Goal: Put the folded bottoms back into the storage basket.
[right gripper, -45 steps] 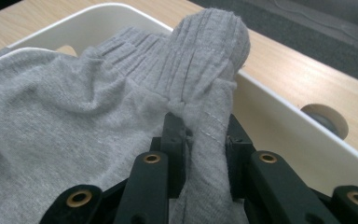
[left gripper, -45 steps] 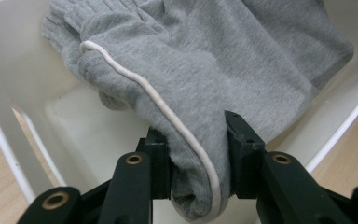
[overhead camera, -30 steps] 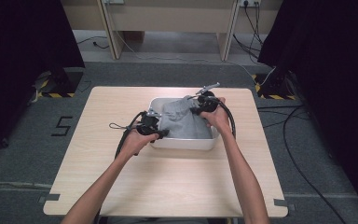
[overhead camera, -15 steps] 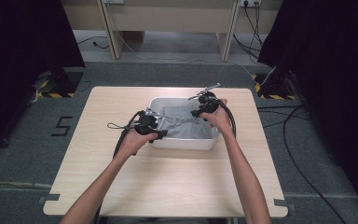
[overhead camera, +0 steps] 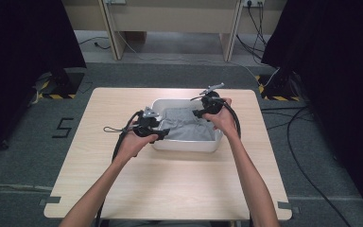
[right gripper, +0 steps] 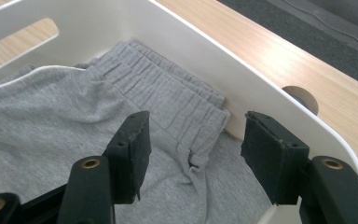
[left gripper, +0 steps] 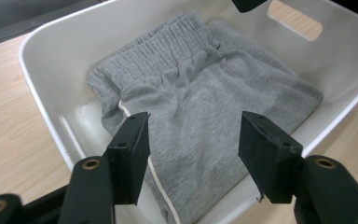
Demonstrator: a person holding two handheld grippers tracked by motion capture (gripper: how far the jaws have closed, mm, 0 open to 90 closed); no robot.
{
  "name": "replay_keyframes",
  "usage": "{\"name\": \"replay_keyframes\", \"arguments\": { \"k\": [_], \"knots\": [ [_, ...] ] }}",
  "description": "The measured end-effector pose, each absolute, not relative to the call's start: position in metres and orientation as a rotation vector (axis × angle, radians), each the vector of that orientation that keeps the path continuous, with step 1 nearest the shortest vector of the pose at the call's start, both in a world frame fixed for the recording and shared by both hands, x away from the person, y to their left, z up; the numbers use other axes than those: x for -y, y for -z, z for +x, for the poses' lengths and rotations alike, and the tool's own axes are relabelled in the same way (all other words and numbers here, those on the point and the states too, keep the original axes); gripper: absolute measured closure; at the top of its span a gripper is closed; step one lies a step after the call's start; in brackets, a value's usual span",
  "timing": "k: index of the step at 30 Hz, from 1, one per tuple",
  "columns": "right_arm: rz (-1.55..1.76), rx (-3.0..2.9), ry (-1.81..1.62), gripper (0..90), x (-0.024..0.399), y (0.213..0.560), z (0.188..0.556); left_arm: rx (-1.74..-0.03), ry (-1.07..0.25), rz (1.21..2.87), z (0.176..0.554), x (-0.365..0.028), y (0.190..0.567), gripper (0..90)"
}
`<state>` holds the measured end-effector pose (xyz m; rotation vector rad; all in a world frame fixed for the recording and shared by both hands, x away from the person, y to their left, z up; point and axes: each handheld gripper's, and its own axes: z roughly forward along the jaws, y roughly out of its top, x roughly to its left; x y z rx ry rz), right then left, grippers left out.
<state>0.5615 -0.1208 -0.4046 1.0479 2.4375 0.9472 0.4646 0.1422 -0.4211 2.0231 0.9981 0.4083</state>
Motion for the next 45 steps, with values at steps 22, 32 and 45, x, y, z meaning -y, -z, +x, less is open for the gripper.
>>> {"name": "replay_keyframes", "arguments": {
  "k": [22,32,45],
  "knots": [
    [0.993,-2.384,-1.108,33.7,0.128,0.385,0.507,-1.028,-0.421,1.968,0.445,-0.168,0.411,24.4],
    [0.986,-2.368,-1.144,32.6,0.137,0.388,0.486,-1.01,-0.423,1.962,0.431,-0.175,0.41,23.6],
    [0.945,-2.341,-1.188,31.9,0.141,0.39,0.457,-1.002,-0.418,1.944,0.417,-0.182,0.411,22.7]
  ]
}}
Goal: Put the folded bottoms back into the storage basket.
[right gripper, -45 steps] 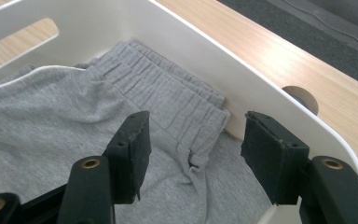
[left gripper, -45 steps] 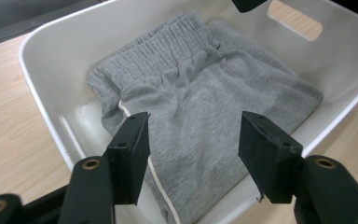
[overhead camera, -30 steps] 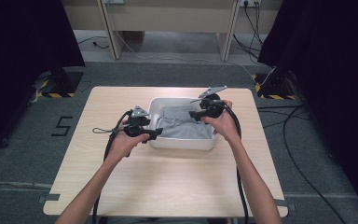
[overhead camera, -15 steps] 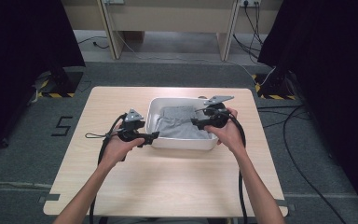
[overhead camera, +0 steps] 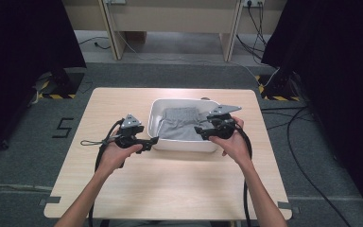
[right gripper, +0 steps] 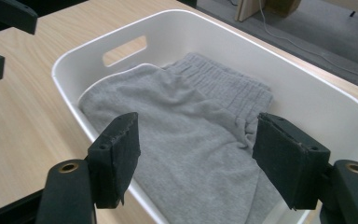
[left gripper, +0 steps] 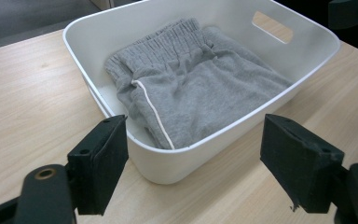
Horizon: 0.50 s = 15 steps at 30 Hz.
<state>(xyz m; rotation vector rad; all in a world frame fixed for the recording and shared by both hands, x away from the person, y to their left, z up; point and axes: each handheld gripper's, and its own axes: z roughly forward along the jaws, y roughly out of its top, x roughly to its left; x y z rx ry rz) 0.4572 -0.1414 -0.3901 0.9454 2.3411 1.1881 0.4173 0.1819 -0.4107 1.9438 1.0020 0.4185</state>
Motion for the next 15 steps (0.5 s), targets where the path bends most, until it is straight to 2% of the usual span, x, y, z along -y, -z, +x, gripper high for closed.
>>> {"name": "replay_keyframes", "arguments": {
  "k": [15],
  "knots": [
    [0.912,-2.325,-1.22,31.5,0.146,0.397,0.431,-0.971,-0.407,1.941,0.395,-0.188,0.415,19.9]
  ]
}}
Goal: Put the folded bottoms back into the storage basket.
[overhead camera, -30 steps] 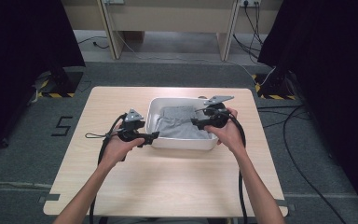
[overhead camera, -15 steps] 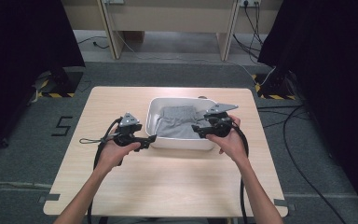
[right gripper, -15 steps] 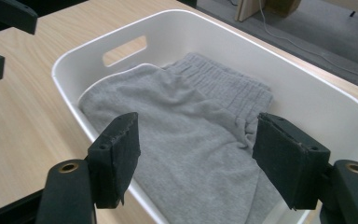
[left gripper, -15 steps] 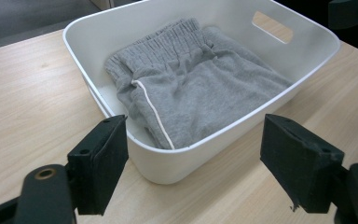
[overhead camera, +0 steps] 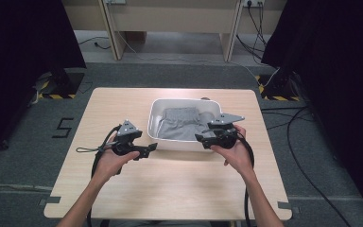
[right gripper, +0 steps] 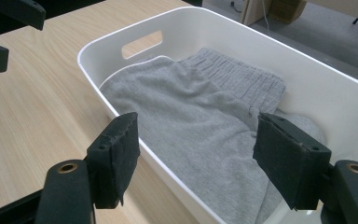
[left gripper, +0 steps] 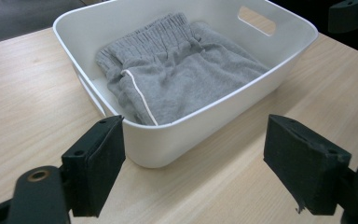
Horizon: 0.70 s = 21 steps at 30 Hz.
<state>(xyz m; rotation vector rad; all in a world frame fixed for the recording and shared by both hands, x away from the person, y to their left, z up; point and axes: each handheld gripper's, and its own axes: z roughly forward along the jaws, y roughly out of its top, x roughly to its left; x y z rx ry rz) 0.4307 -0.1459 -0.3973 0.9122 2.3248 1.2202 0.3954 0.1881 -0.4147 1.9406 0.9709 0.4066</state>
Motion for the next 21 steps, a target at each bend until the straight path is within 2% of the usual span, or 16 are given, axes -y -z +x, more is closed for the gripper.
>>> {"name": "replay_keyframes", "arguments": {
  "k": [21],
  "knots": [
    [0.877,-2.327,-1.216,31.2,0.15,0.426,0.396,-0.987,-0.423,1.919,0.374,-0.207,0.429,19.5]
  ]
}}
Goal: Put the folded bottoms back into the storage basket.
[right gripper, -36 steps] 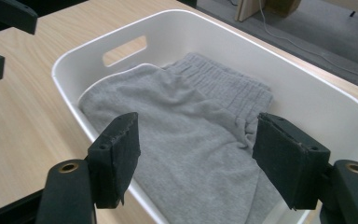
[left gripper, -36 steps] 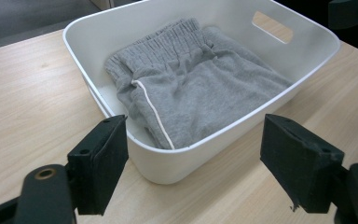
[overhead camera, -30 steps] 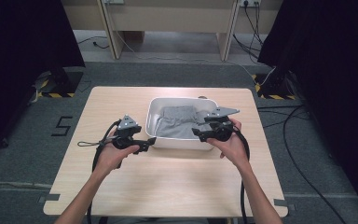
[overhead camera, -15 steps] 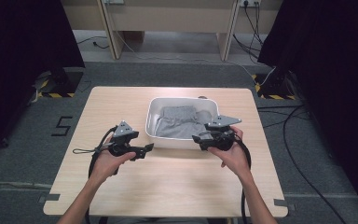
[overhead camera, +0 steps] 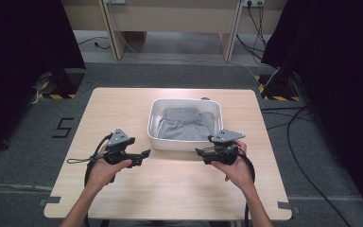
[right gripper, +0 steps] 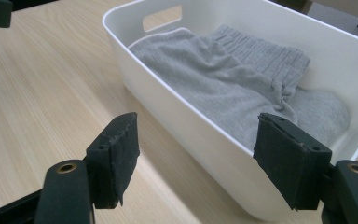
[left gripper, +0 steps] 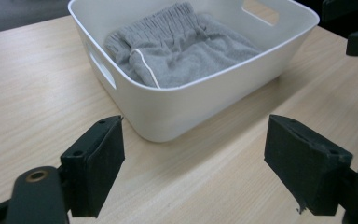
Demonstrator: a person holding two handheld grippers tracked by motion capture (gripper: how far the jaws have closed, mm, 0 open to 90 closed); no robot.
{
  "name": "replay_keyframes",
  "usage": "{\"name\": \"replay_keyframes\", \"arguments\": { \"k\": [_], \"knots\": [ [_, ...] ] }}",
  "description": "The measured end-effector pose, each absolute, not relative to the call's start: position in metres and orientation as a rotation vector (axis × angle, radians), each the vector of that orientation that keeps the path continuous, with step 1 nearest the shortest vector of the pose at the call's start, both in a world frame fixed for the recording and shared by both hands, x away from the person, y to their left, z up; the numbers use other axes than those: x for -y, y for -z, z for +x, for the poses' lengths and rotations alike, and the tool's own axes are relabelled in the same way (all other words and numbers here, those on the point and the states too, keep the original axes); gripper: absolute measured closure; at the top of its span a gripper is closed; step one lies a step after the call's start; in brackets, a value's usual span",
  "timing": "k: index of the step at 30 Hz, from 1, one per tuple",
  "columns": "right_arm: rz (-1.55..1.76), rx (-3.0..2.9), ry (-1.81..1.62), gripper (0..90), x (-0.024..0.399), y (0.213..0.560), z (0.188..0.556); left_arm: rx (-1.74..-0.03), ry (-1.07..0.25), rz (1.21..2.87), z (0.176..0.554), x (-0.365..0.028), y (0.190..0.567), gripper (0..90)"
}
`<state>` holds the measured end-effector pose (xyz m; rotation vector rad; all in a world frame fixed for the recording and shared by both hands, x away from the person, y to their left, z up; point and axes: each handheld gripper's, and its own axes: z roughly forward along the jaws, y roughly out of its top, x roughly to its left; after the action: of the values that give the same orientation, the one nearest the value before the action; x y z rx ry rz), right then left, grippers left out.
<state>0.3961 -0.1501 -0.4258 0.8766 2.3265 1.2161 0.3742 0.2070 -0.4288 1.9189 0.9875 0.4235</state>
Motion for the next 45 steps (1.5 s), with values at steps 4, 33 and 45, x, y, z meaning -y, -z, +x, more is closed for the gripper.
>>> {"name": "replay_keyframes", "arguments": {
  "k": [4,33,45],
  "knots": [
    [0.893,-2.322,-1.223,31.3,0.155,0.43,0.391,-0.988,-0.422,1.906,0.368,-0.208,0.44,19.5],
    [0.899,-2.322,-1.187,30.3,0.173,0.451,0.362,-0.999,-0.413,1.961,0.343,-0.216,0.479,19.2],
    [0.95,-2.345,-1.142,29.9,0.18,0.472,0.351,-1.029,-0.392,1.959,0.328,-0.231,0.496,18.9]
  ]
}}
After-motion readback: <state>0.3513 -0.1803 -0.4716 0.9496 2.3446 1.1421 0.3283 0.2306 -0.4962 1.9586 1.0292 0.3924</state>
